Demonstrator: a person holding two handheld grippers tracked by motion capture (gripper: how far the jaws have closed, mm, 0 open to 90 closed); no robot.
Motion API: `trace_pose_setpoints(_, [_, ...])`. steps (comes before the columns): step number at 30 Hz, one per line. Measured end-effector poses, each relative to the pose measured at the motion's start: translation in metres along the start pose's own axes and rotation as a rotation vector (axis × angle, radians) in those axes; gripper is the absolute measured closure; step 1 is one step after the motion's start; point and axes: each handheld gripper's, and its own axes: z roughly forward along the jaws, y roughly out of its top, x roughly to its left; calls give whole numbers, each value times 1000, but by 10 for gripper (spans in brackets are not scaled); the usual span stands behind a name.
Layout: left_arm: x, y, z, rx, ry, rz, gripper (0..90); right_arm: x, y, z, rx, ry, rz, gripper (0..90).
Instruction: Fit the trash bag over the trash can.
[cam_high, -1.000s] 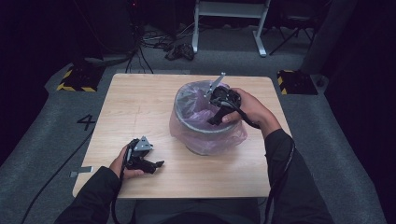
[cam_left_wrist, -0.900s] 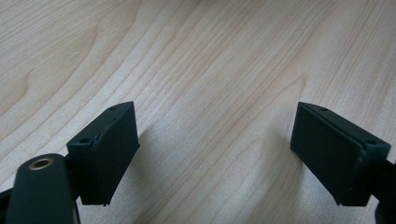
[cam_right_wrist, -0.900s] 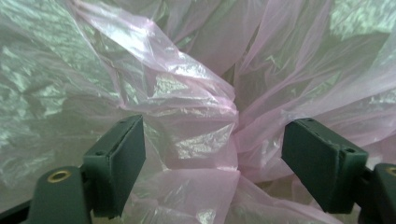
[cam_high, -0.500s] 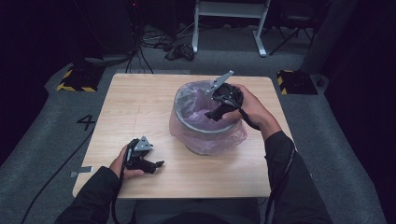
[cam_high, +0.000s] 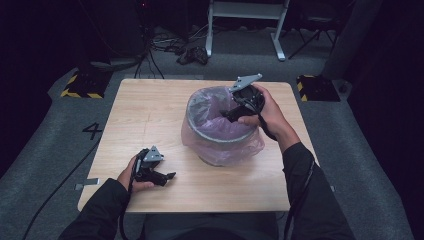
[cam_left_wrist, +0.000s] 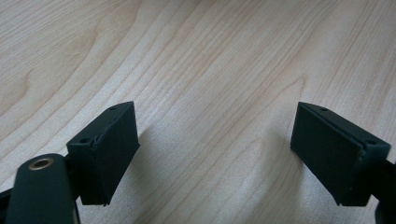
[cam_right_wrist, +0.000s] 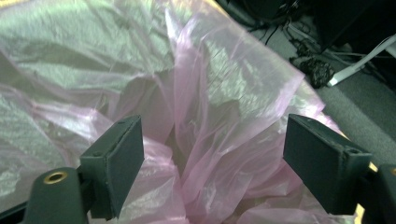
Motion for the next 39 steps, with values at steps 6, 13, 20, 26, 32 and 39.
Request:
trace_pose_setpoints(6, [0,0,0,0,0,0,149,-2,-3,-6,-71,-16,23,197])
trace_pose_setpoints(13, [0,0,0,0,0,0,148,-1,-6,-14,-163,-15,48,190])
trace_pose_setpoints(20, [0,0,0,0,2,-1,149,-1,-11,-22,-200,0,49,169])
trace_pose_setpoints(26, [0,0,0,-1,2,-3,148,0,-17,-32,-218,0,39,169])
trace_pose_setpoints(32, [0,0,0,0,2,-4,147,1,-20,-41,-208,-8,24,169])
trace_pose_setpoints(39, [0,0,0,0,2,-4,147,4,-27,-51,-214,0,12,169])
